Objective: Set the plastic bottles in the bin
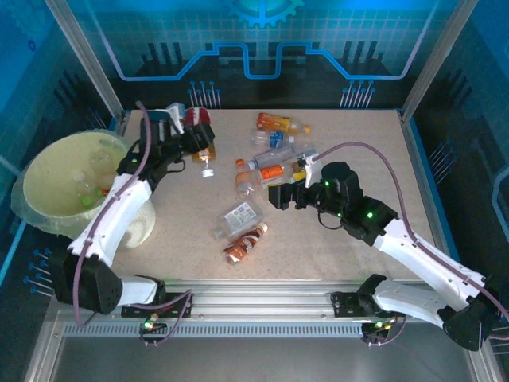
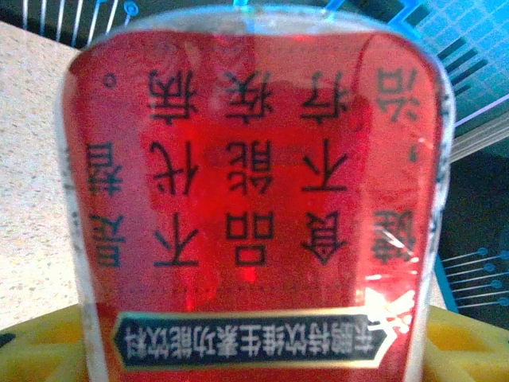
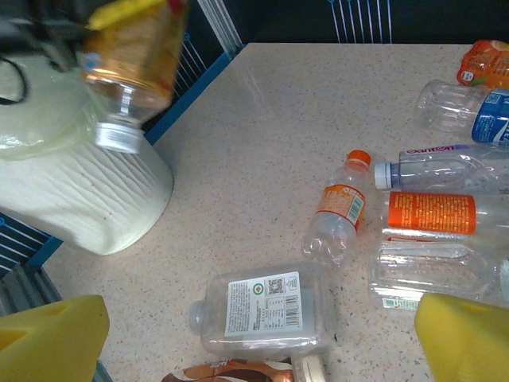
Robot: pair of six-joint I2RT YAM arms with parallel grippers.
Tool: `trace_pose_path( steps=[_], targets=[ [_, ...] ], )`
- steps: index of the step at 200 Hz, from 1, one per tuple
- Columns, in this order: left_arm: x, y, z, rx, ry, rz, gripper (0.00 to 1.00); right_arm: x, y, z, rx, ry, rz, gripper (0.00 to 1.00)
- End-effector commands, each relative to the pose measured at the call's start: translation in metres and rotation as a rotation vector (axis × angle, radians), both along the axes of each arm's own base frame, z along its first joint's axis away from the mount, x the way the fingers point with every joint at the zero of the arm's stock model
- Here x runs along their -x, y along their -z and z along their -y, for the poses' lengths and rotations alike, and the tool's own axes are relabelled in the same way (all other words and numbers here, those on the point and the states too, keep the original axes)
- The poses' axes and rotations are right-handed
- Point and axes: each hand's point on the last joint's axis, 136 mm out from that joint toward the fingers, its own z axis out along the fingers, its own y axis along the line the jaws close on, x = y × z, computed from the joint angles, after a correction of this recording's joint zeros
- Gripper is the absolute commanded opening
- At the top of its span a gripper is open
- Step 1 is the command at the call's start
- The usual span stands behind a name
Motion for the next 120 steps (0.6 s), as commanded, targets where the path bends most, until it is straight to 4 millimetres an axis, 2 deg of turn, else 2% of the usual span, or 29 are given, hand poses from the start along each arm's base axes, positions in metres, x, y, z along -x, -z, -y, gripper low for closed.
trace_pose_path(
  steps=[1, 36, 61, 91, 120],
  targets=[
    [0.026, -0.040, -0.013, -0.011, 0.020, 0.048, 0.40, -0.004, -0.021, -0.005, -0.030, 0.005, 0.064, 1.00],
    [0.067, -0.099, -0.036, -0.110, -0.026, 0.158, 0.43, -0.011, -0.021, 0.001, -0.022, 0.050, 0.087, 1.00],
    [0.092, -0.132, -0.068, -0.236, -0.164, 0.232, 0.44, -0.013, -0.019, 0.003, -0.017, 0.068, 0.094, 1.00],
    [0.112, -0.154, -0.130, -0.429, -0.462, 0.224, 0.45, -0.015, -0.018, 0.005, -0.012, 0.080, 0.095, 1.00],
    [0.122, -0.160, -0.180, -0.611, -0.702, 0.168, 0.45, -0.016, -0.020, 0.007, 0.004, 0.083, 0.111, 1.00]
  ],
)
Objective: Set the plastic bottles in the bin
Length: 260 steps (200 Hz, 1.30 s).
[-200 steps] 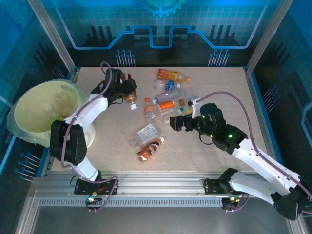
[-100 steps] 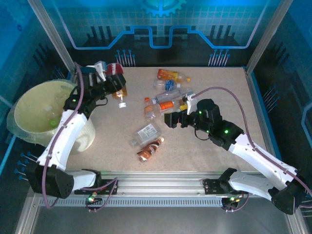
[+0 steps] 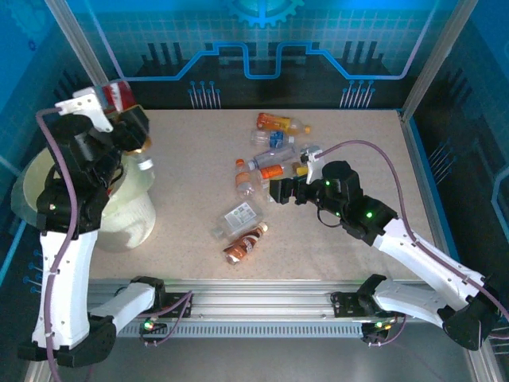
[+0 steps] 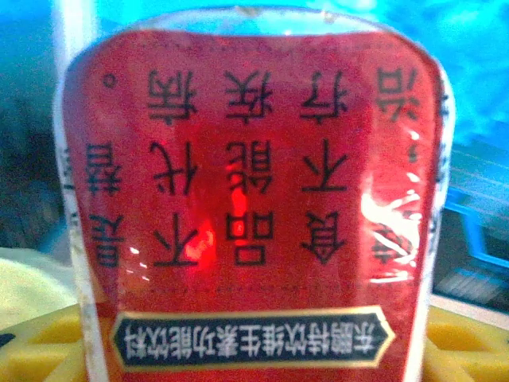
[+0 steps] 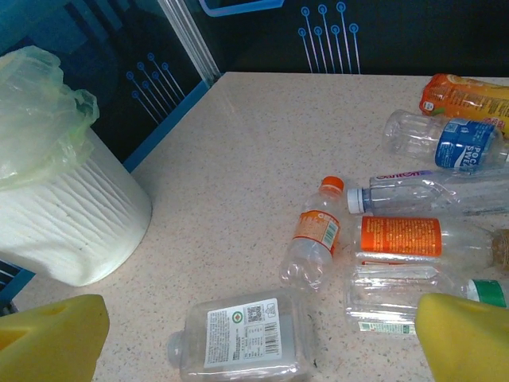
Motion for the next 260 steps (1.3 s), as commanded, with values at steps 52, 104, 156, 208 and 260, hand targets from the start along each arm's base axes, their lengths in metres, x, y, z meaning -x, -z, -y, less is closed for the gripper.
trace_pose_path(
  steps=[52, 104, 156, 208, 260],
  targets=[
    [0.020, 0.047, -0.126, -0.202, -0.602, -0.213, 0.46, 0.001, -0.016, 0.007, 0.017, 0.023, 0.061, 1.00],
    [0.021, 0.102, -0.174, 0.096, -0.750, -0.208, 0.46, 0.003, -0.018, 0.008, 0.006, 0.022, 0.065, 1.00],
    [0.016, 0.136, -0.206, 0.363, -0.926, -0.105, 0.49, 0.002, -0.023, 0.008, 0.018, 0.020, 0.081, 1.00],
    [0.025, 0.179, -0.224, 0.623, -1.096, -0.014, 0.51, 0.005, -0.022, 0.011, 0.017, 0.022, 0.071, 1.00],
    [0.014, 0.213, -0.222, 0.765, -1.139, -0.044, 0.65, 0.008, -0.022, 0.016, 0.015, 0.035, 0.071, 1.00]
  ],
)
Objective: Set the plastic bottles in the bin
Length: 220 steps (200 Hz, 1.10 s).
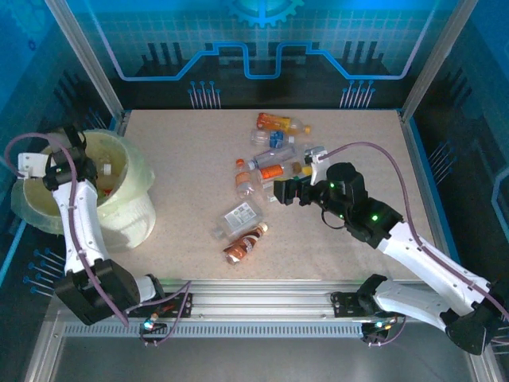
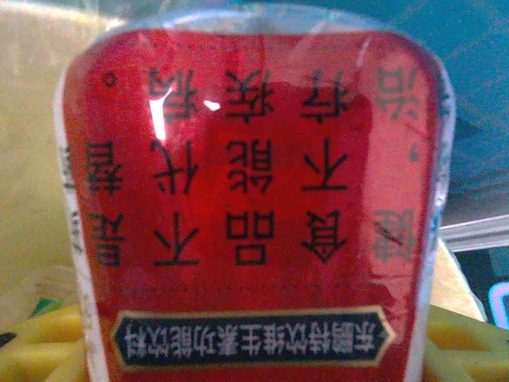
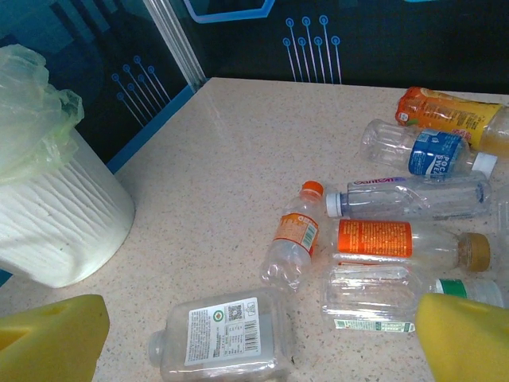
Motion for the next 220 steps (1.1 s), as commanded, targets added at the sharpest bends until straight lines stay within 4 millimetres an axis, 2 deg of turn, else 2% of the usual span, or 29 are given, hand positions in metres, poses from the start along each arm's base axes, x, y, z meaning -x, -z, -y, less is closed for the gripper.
trace_pose_path(
  steps=[1, 23, 45, 84, 118, 131, 220],
  targets=[
    [-0.004, 0.019, 0.000, 0.087, -0.058, 0.057, 0.65, 0.004, -0.017, 0.004, -0.020, 0.009, 0.039, 1.00],
    [-0.013, 0.023, 0.003, 0.111, -0.021, 0.070, 0.72, 0.006, -0.015, 0.007, -0.017, 0.019, 0.039, 1.00],
    [-0.013, 0.024, 0.005, 0.120, -0.017, 0.072, 0.83, 0.007, -0.014, 0.011, -0.015, 0.028, 0.042, 1.00],
    [-0.011, 0.020, 0.007, 0.117, -0.011, 0.087, 0.90, 0.009, -0.013, 0.015, -0.015, 0.037, 0.047, 1.00],
    [-0.017, 0.013, 0.014, 0.129, 0.038, 0.121, 0.94, 0.010, -0.011, 0.016, -0.015, 0.042, 0.044, 1.00],
    [-0.018, 0.007, 0.018, 0.133, 0.060, 0.144, 0.99, 0.010, -0.011, 0.016, -0.017, 0.043, 0.042, 1.00],
    [-0.008, -0.034, 0.038, 0.020, 0.237, 0.127, 0.99, 0.008, -0.006, 0.014, -0.022, 0.044, 0.034, 1.00]
  ],
)
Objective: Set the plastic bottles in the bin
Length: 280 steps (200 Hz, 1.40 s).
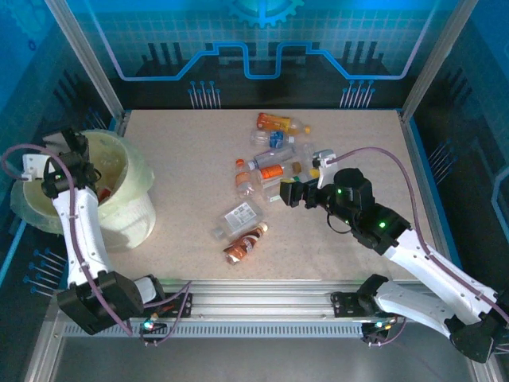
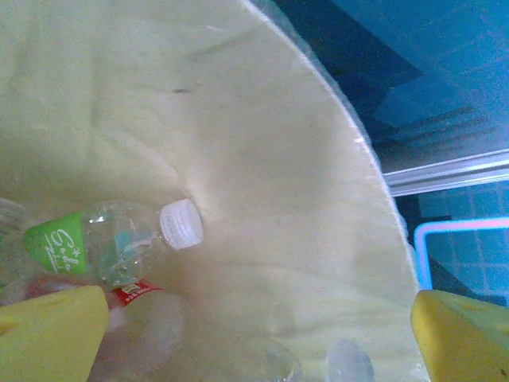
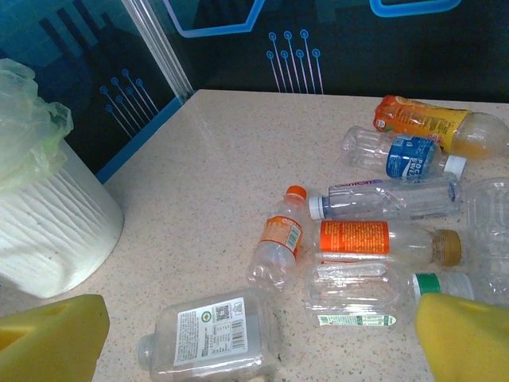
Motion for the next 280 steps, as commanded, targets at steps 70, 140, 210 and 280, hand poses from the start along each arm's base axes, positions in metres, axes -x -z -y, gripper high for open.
trace_pose_path(
  steps=[70, 140, 210, 280],
  targets=[
    [-0.025, -0.072, 0.084, -0.272, 0.544, 0.002, 0.99, -0.006, 0.000, 0.007, -0.031, 0.072, -0.007, 1.00],
    [-0.022, -0.098, 0.226, -0.431, 1.084, 0.125, 0.99, -0.005, 0.056, 0.025, -0.047, 0.198, -0.152, 1.00],
    [0.002, 0.006, 0.318, -0.356, 1.493, -0.088, 0.99, 0.010, 0.116, 0.048, -0.132, 0.365, -0.366, 1.00],
    [0.029, 0.134, 0.404, -0.549, 1.869, -0.589, 0.99, 0.011, 0.111, 0.054, -0.121, 0.359, -0.358, 1.00]
  ],
)
